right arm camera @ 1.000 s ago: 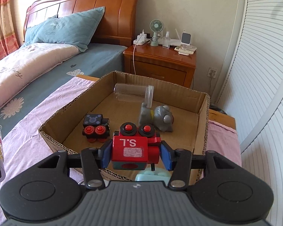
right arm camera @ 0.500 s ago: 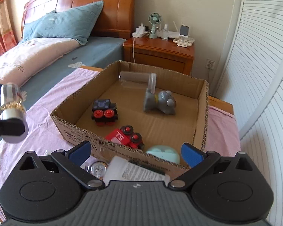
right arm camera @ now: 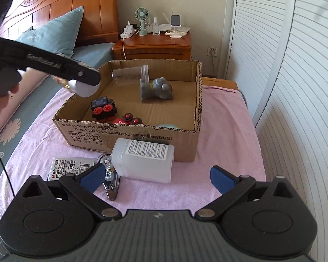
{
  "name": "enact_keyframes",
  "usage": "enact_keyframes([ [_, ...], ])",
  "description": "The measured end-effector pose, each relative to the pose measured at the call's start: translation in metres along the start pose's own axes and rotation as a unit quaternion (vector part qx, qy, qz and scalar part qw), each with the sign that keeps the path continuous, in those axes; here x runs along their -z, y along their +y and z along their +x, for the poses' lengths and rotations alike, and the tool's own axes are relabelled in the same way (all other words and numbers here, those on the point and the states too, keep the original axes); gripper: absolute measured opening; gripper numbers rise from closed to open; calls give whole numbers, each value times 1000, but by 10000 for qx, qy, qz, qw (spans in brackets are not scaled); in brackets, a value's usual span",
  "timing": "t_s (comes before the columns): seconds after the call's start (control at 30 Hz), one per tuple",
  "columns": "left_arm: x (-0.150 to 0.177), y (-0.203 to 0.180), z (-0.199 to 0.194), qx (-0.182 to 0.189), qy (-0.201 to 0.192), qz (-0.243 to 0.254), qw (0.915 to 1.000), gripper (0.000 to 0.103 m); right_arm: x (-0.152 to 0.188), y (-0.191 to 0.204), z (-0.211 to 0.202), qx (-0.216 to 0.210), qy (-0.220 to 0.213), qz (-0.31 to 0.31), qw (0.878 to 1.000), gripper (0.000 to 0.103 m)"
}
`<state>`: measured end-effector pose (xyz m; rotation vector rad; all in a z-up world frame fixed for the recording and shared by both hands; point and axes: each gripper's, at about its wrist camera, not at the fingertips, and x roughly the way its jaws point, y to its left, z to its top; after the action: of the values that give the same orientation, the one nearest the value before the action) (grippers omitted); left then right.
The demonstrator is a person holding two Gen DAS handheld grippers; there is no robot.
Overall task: Organize rigid objects
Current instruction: 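Carry the train into the box and open the right gripper while left releases capsule bottle there, then move the left gripper to the black square device while right tool approaches the white bottle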
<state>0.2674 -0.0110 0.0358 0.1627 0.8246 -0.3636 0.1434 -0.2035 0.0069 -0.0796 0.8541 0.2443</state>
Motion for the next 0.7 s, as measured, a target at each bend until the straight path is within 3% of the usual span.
enact_keyframes([
  [0.17, -15, 5, 45, -236, 283, -115, 9993, 93, 7, -10, -3, 2, 3, 238, 9997, 103],
  [0.33, -20, 7, 64, -535, 246, -128, 9982, 95, 10, -20, -3, 61, 26, 374, 9993, 103],
  [0.7, 1, 6, 10, -391, 155, -258, 9988, 97, 16, -18, -7, -18, -15, 428, 9991, 103],
])
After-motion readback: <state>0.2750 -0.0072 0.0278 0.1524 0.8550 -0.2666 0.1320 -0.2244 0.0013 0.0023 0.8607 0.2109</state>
